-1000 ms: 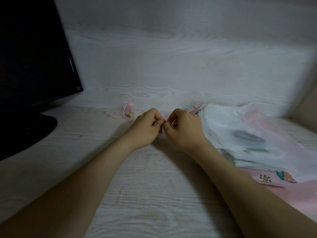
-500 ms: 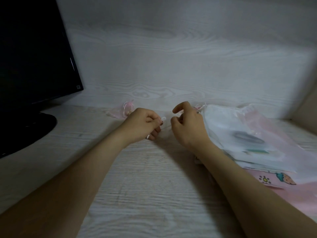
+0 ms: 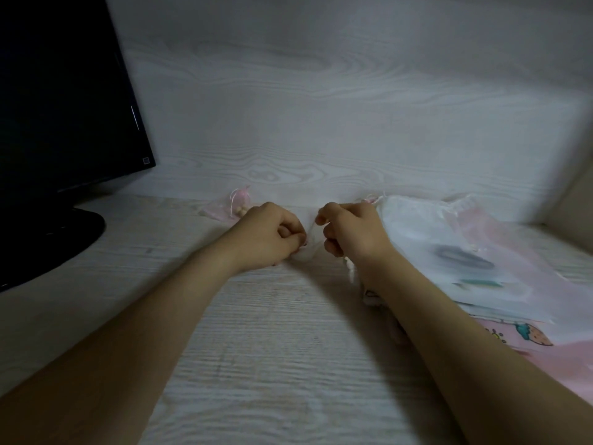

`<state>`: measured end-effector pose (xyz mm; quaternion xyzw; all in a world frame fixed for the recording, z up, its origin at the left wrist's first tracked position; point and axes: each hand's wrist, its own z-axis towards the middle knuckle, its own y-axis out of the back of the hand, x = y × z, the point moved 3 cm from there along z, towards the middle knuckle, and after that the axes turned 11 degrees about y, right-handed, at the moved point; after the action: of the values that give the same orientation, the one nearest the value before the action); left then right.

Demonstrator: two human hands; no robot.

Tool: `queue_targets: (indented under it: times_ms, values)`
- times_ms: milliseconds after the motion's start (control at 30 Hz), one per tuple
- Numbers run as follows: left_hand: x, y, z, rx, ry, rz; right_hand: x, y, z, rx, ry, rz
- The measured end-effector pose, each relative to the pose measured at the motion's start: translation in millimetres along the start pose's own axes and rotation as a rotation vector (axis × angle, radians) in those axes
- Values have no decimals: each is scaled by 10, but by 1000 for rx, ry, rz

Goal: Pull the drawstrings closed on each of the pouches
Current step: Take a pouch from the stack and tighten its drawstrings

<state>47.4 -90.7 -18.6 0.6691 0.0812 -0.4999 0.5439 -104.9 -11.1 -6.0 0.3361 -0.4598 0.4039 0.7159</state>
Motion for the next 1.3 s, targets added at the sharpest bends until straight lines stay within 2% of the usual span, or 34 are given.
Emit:
queue_targets:
  times_ms: [200,367,433,500,600,767,900,1300]
  values:
    - [-36,-8,-46,65,-19,-29,7,54,-3,-16,-73,45]
    - [-13,-5,-45,77,43,-85,71,74,47,-47,35,227]
    - [-3,-1,-37,82,83,-136,44,96,97,-62,151,123]
    - [11,12,-31,76,115,-175,-10,85,113,-31,281,-162]
    - [26,39,-15,55,131,-181,-61,45,71,35,288,-434]
    - [37,76,-6,44,151,-200,-74,-9,49,148,445,-529]
    - [51,83,1,52,157,-236,-72,-24,46,119,565,-603]
    - [17,79,1,34,180,-326,-33,-65,11,133,574,-698]
